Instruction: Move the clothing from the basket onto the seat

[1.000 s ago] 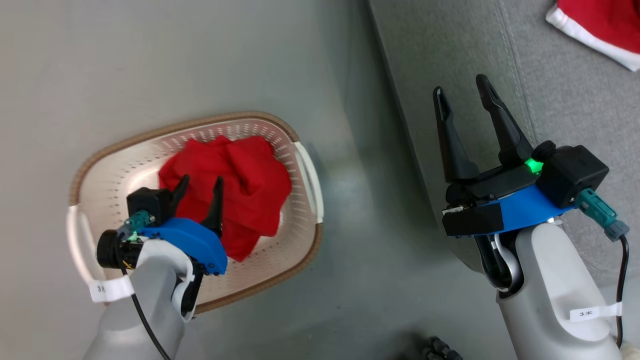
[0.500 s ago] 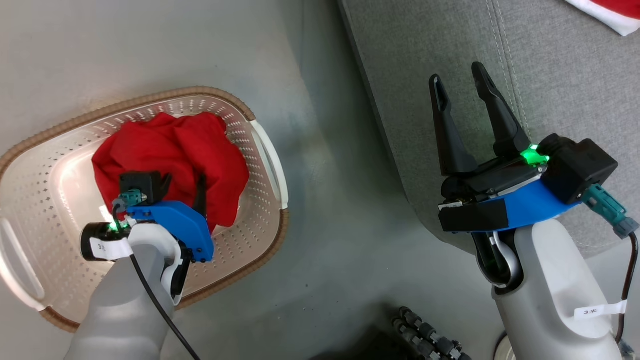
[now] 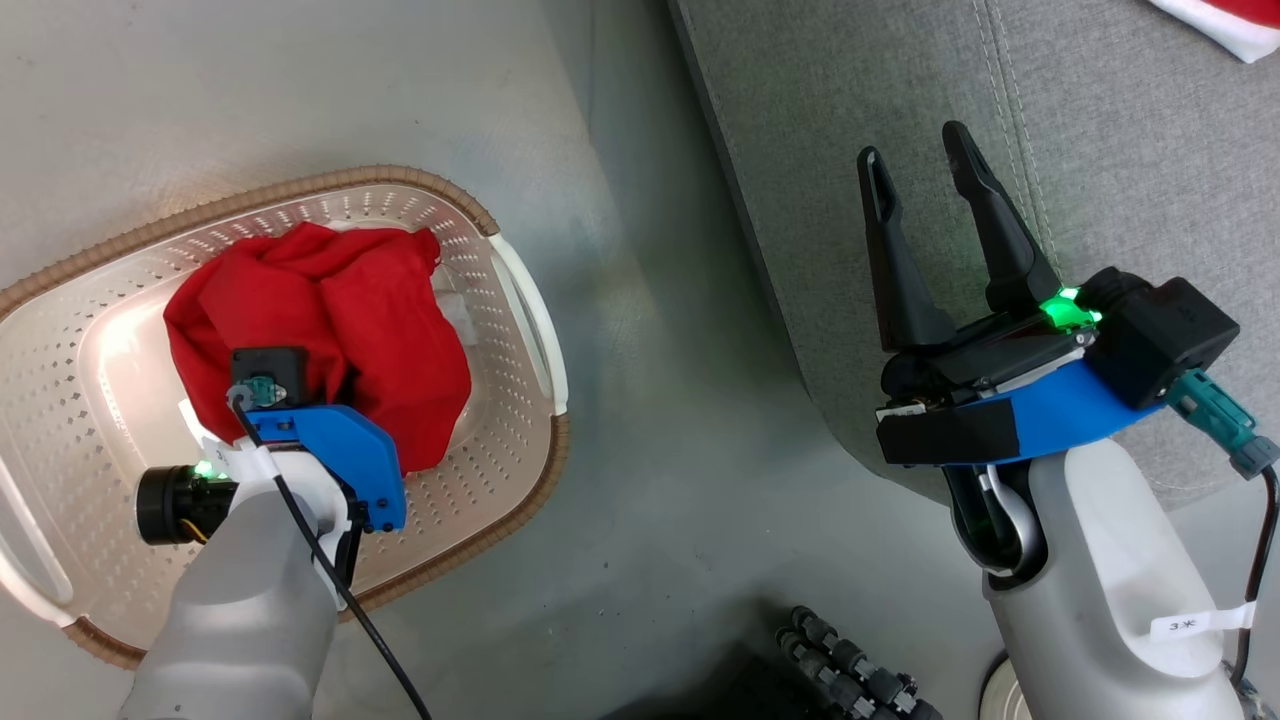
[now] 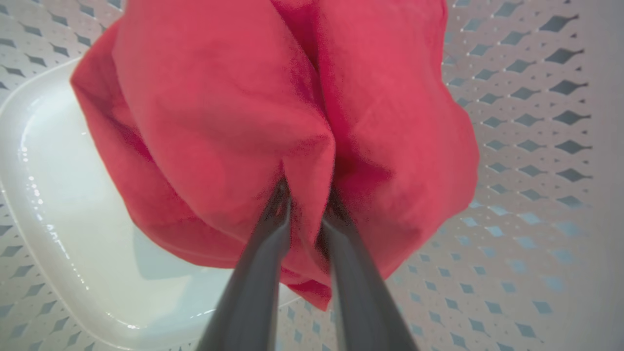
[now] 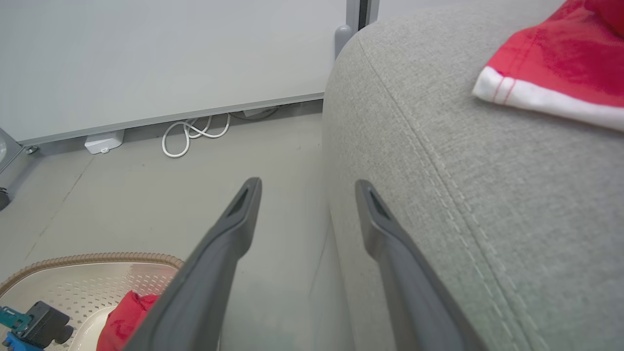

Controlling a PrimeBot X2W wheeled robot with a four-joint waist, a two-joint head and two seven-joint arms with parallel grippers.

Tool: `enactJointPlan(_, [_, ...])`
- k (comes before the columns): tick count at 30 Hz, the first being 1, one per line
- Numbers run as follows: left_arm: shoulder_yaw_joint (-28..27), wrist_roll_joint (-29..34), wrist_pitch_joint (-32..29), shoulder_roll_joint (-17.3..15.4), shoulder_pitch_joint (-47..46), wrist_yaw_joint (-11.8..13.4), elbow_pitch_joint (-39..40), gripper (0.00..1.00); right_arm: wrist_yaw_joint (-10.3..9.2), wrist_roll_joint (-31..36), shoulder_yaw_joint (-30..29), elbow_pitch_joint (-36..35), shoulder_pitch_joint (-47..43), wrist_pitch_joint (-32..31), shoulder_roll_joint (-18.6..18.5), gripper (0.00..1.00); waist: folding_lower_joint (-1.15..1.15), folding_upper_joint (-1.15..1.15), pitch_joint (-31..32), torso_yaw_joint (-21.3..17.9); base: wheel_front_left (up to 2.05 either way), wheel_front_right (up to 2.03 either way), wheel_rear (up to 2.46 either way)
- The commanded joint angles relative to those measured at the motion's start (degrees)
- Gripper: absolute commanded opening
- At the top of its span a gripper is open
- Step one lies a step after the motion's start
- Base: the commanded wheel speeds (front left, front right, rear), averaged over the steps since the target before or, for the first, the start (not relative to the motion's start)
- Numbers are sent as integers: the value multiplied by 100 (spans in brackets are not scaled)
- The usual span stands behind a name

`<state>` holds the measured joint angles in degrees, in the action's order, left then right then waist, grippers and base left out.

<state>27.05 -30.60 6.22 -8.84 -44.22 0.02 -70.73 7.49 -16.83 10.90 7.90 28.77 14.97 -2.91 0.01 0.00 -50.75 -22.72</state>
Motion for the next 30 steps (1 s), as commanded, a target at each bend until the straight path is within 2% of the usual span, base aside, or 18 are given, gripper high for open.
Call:
enactJointPlan(1, [33, 1, -16, 2, -95, 2, -32, 0, 1, -35, 14, -3, 15, 31, 3, 100, -1, 0, 5, 12, 0, 0, 0])
enactJointPlan(20, [81, -168, 1, 54, -216, -282, -189, 0, 1, 67, 10, 124, 92, 31, 3, 100, -1, 0, 204, 154, 0, 0, 0])
enactJointPlan(25, [62, -218, 108, 115, -135, -312, -208, 0, 1, 114, 52, 196, 111, 31, 3, 100, -1, 0, 418, 243, 0, 0, 0])
enactJointPlan(30, [98, -263, 308, 235, 64, -412, -229, 0, 1, 185, 87, 417, 82, 30, 1, 100, -1, 0, 962, 446, 0, 0, 0])
